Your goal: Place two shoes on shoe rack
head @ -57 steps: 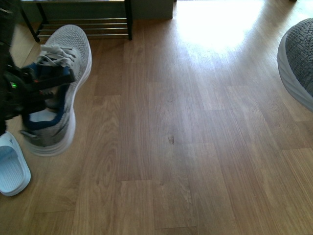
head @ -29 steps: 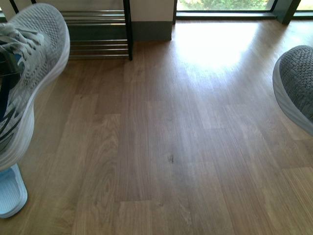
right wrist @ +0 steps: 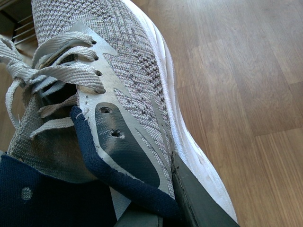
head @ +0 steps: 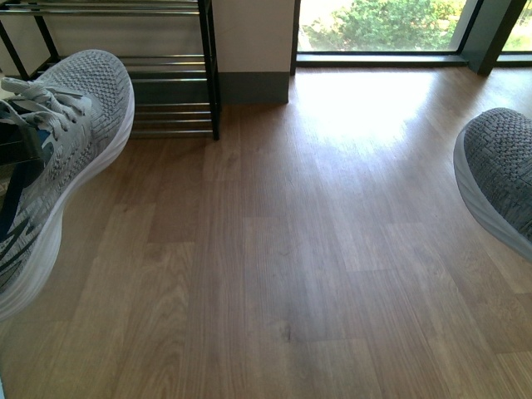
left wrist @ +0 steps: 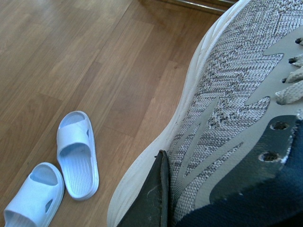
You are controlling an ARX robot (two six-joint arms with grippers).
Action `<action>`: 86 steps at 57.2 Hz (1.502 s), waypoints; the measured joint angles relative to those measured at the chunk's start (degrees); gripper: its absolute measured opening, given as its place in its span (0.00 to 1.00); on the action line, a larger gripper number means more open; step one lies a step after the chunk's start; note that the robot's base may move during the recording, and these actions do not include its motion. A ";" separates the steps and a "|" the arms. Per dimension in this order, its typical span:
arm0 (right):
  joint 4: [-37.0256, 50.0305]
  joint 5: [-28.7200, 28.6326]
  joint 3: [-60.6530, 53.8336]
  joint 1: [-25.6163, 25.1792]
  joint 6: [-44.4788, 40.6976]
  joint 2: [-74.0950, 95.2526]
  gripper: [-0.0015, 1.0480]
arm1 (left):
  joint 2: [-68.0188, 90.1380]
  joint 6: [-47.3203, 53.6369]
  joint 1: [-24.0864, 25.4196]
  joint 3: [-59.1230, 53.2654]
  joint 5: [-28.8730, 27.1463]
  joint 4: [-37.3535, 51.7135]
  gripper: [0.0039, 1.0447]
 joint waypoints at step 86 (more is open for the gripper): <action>0.00 0.28 0.00 0.00 0.02 0.11 0.01 | 0.02 0.00 -0.22 0.00 0.09 0.00 0.01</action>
